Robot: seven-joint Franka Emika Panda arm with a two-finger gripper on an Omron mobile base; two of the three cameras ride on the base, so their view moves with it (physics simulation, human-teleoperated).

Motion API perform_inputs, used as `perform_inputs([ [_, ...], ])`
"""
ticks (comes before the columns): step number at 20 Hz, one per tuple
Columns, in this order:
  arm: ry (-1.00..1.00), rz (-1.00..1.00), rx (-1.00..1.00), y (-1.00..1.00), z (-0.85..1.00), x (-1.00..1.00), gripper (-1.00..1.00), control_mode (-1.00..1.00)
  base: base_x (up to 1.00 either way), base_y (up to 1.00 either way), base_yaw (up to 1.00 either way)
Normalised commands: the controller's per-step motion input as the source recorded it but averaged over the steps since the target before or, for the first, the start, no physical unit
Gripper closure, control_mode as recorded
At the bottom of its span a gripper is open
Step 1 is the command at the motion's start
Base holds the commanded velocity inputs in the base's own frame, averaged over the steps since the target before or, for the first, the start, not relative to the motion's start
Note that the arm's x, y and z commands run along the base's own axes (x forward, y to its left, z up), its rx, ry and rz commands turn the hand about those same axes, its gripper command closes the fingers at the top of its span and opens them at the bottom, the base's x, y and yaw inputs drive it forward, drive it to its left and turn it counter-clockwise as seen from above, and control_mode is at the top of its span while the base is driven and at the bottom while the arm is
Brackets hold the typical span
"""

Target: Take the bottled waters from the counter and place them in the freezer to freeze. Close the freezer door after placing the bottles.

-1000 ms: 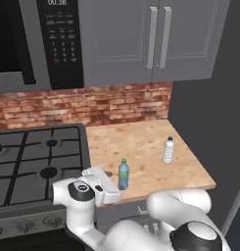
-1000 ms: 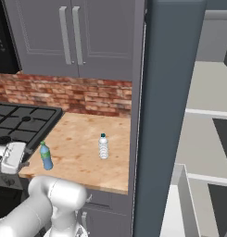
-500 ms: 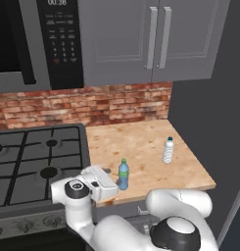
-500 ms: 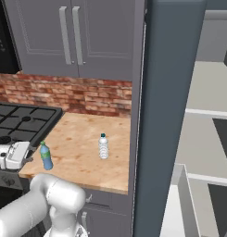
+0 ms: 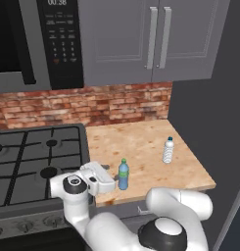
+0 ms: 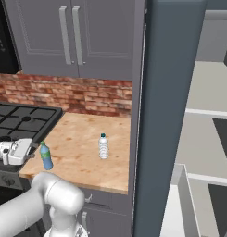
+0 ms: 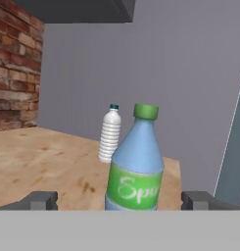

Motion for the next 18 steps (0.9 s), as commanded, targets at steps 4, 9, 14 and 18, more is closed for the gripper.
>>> perform_inputs([
  [4, 0.0, 0.0, 0.0, -0.01, 0.0, -0.03, -1.0, -1.0, 0.0, 0.0, 0.0],
  [9, 0.0, 0.0, 0.0, -0.15, 0.0, -0.05, -1.0, -1.0, 0.0, 0.0, 0.0],
  [14, 0.01, 0.0, 0.0, -0.28, 0.0, 0.0, -1.0, -1.0, 0.0, 0.0, 0.0],
  [18, 0.01, 0.0, 0.0, -0.26, 0.0, 0.0, -1.0, -1.0, 0.0, 0.0, 0.0],
])
